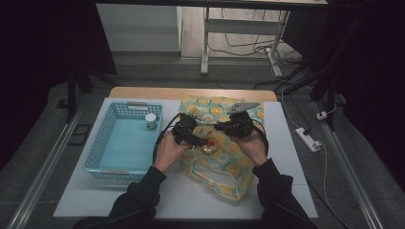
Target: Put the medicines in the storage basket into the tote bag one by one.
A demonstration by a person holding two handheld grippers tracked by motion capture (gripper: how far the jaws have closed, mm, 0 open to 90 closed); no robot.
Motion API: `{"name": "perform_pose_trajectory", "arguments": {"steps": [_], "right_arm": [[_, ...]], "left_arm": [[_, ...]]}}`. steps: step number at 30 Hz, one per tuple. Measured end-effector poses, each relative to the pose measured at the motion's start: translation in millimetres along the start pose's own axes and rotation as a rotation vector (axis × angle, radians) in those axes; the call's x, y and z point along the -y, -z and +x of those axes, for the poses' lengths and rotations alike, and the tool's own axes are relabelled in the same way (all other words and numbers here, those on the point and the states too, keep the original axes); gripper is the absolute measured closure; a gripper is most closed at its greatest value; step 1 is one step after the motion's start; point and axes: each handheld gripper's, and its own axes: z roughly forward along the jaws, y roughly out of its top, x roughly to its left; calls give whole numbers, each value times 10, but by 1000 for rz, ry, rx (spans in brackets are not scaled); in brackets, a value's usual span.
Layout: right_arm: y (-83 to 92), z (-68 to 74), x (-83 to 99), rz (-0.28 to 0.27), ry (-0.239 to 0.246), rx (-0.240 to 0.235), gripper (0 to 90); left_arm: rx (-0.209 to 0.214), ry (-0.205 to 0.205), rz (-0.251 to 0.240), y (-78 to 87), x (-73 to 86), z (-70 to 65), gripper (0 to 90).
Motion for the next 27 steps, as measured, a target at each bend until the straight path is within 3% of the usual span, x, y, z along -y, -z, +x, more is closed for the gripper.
{"name": "perform_pose_trajectory", "arguments": {"steps": [11, 16, 27], "right_arm": [[1, 8, -2, 1, 1, -3, 900], [11, 7, -4, 0, 2, -1, 900], [9, 2, 0, -1, 2, -1, 900]], "left_arm": [[37, -12, -35, 120, 74, -85, 31], [40, -22, -41, 221, 137, -109, 0], [56, -1, -94, 452, 275, 97, 0]]}}
